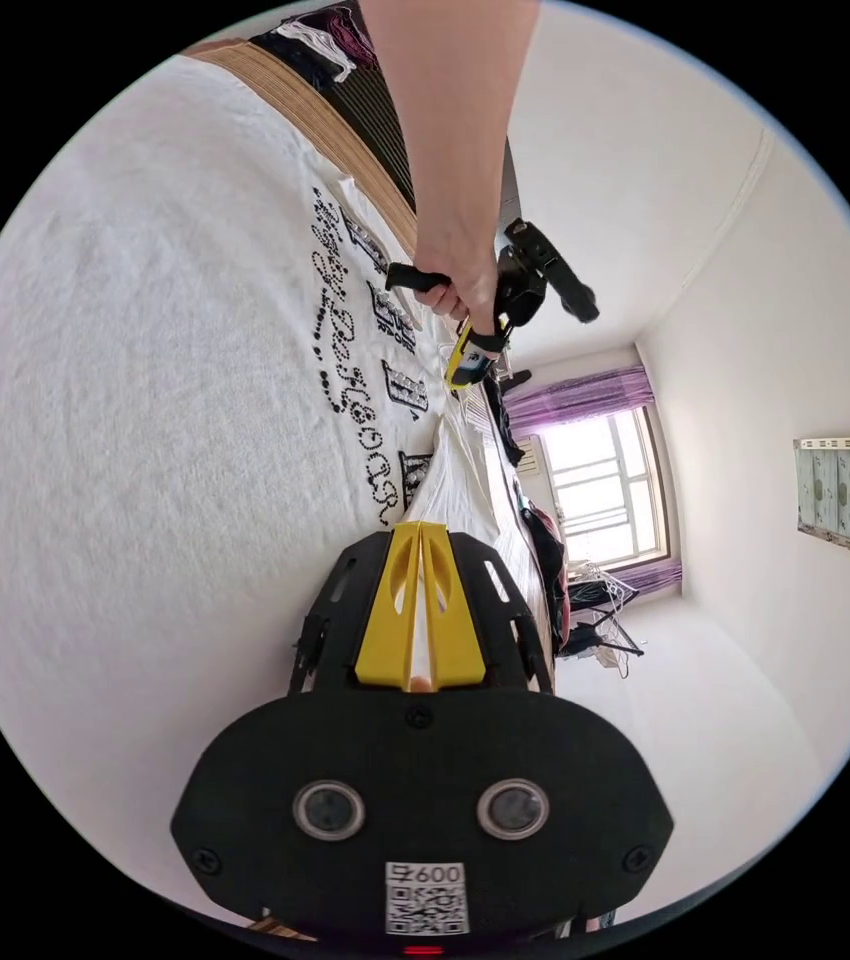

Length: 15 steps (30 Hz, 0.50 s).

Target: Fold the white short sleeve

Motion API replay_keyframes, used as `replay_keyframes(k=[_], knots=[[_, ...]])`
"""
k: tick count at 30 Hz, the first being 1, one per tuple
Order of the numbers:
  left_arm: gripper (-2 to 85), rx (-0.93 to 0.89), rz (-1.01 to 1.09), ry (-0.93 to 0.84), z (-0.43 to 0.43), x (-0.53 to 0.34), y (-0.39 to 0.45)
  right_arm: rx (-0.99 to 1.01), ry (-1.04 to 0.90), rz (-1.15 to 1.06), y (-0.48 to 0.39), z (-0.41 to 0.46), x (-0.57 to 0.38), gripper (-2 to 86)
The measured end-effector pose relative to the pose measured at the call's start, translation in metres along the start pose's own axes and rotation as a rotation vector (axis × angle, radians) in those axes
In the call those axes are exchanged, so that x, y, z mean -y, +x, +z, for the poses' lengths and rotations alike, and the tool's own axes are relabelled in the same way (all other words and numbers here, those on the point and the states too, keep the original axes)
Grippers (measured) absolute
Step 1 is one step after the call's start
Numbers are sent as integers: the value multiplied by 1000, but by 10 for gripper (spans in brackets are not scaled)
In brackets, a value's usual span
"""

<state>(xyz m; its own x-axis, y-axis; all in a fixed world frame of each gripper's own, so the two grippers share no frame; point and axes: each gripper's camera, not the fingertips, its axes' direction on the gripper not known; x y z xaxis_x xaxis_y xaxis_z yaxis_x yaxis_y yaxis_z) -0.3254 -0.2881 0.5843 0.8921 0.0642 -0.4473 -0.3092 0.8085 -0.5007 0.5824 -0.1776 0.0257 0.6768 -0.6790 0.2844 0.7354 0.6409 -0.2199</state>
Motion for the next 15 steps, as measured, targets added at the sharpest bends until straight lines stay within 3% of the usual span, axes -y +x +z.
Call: replay_keyframes(k=[6, 9, 12, 13, 15], knots=[[8, -5, -17, 42, -82, -12, 46, 9, 51, 19, -11, -19, -1, -8], [8, 52, -69, 309, -189, -76, 62, -20, 89, 26, -20, -30, -3, -8], [9, 272, 108, 492, -301, -188, 102, -102, 132, 29, -33, -44, -4, -8], [9, 420, 187, 533, -340, -244, 121, -119, 136, 31, -35, -48, -3, -8], [10, 598, 199, 579, -395, -332, 135, -119, 136, 34, -35, -55, -1, -8]])
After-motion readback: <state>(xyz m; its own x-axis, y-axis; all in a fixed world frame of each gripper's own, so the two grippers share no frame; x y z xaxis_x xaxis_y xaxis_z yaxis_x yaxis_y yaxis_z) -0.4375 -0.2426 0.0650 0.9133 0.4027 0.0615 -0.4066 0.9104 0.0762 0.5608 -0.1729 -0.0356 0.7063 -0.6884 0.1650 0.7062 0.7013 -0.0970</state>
